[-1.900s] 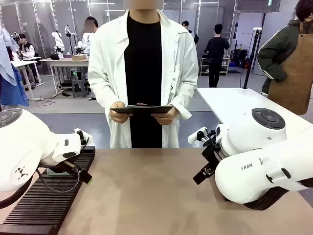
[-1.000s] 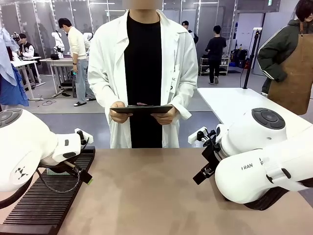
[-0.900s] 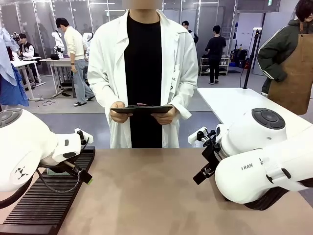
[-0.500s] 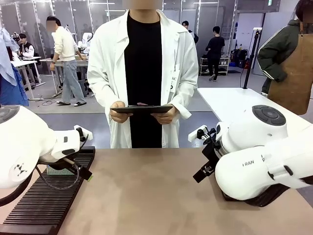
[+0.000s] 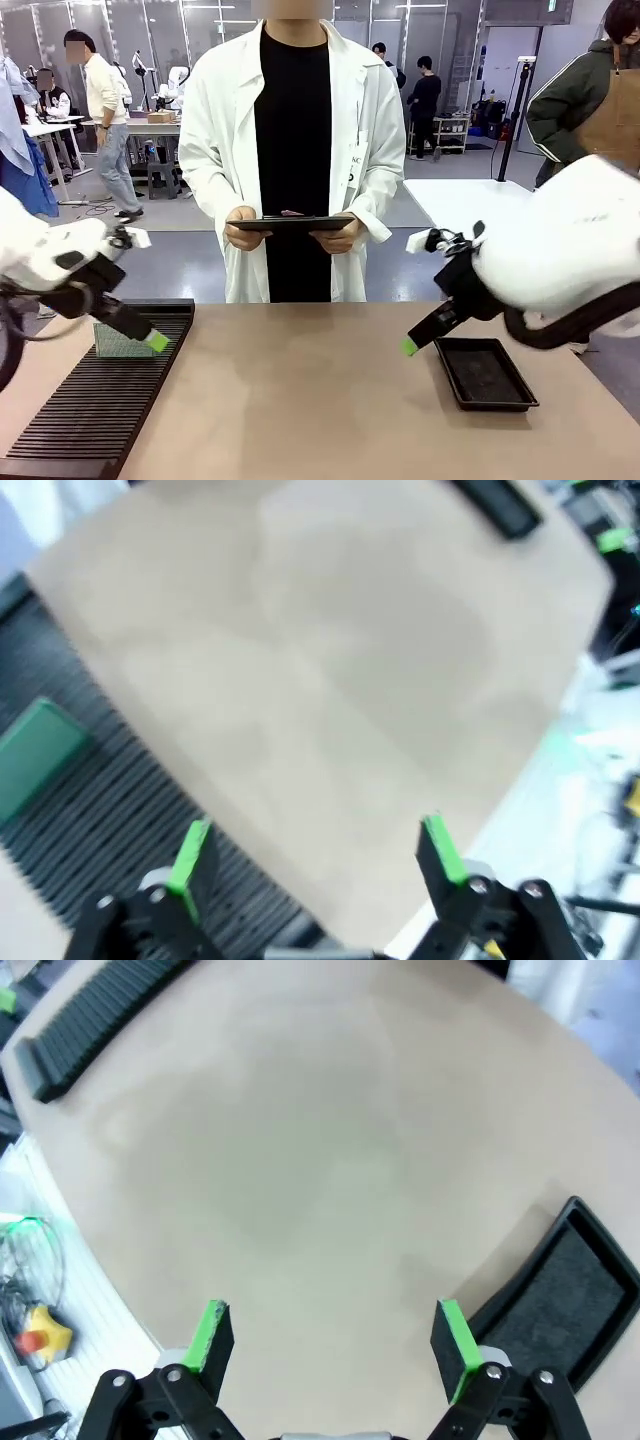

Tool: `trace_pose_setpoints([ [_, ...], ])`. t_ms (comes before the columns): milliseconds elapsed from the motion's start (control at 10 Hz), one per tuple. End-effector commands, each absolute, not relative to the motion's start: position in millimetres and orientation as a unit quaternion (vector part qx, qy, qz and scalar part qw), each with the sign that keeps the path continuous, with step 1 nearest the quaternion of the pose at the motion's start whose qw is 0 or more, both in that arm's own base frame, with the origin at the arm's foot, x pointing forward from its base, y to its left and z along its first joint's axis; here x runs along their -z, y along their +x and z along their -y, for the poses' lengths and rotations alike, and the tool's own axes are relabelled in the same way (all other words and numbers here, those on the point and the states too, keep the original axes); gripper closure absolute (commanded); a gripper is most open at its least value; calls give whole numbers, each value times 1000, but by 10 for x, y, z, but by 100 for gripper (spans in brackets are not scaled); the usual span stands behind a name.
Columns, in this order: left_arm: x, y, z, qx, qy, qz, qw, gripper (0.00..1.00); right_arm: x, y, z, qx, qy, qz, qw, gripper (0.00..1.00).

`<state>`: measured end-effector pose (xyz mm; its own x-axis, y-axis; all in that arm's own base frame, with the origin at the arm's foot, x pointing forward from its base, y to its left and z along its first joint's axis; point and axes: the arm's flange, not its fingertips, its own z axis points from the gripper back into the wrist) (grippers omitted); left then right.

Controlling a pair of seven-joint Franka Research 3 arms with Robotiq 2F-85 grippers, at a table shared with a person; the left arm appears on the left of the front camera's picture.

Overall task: Inspect the PCB.
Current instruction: Pick up the Blank PCB and present it to the human.

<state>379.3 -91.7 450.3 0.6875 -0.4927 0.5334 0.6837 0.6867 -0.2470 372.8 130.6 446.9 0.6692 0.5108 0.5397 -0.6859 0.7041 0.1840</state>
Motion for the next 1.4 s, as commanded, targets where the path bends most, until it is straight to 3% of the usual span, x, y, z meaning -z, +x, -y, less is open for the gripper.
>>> trace_pose_setpoints([
  [0,-4436,3773,469,316,-324,150,879,0,-4392,3609,-773,-311,309,207,875,0],
  [200,-4196,3584,-58,238,-470,148,837,0,-4167,3367,-226,-261,450,212,827,0],
  [500,-3831,3013,-838,145,-594,207,764,0,-3783,2890,426,-193,549,241,777,0],
  [900,-3492,2508,-1427,38,-593,248,765,0,-3509,2366,798,-149,568,238,774,0],
  [1200,-3441,2447,-1480,15,-589,259,765,0,-3421,2242,813,-135,578,260,761,0],
  [1300,-3456,2671,-1943,11,-591,249,768,0,-3580,2869,1487,-124,581,246,766,0],
])
